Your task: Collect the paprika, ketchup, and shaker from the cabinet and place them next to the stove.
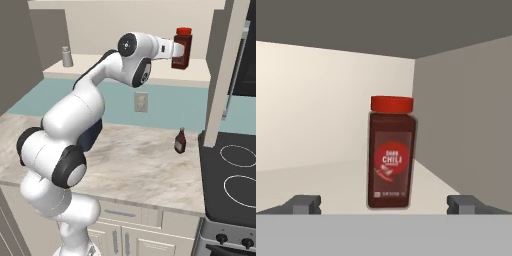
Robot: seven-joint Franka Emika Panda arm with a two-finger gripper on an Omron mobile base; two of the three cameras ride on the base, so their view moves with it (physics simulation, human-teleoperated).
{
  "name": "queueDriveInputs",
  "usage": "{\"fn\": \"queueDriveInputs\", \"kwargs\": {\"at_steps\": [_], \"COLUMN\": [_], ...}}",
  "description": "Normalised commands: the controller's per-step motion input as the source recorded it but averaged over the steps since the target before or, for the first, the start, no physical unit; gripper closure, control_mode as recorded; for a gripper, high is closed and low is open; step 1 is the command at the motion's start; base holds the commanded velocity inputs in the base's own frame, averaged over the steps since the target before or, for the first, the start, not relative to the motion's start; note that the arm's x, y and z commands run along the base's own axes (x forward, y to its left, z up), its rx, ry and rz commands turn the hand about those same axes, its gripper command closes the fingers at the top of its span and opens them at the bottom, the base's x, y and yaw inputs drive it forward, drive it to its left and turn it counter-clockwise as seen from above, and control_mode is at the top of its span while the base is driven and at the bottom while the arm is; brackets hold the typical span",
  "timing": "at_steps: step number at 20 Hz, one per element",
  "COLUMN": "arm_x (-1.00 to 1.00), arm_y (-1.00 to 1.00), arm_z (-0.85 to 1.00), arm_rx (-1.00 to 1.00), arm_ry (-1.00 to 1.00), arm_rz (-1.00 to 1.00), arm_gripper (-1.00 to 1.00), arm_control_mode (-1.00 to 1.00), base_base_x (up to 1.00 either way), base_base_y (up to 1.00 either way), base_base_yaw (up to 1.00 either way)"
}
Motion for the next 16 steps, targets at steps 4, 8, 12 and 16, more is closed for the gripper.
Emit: {"fn": "queueDriveInputs", "kwargs": {"at_steps": [4, 8, 12, 16], "arm_x": [0.40, 0.34, 0.22, 0.11], "arm_y": [-0.02, -0.03, -0.07, -0.01], "arm_z": [0.00, 0.00, 0.00, 0.00], "arm_rx": [0.00, 0.00, 0.00, 0.00], "arm_ry": [0.01, 0.01, 0.00, 0.00], "arm_rz": [0.03, 0.02, 0.01, 0.00], "arm_gripper": [-1.00, -1.00, -1.00, -1.00], "arm_control_mode": [-1.00, -1.00, -1.00, -1.00], "base_base_x": [0.00, 0.00, 0.00, 0.00], "base_base_y": [0.00, 0.00, 0.00, 0.00], "base_base_yaw": [0.00, 0.00, 0.00, 0.00]}}
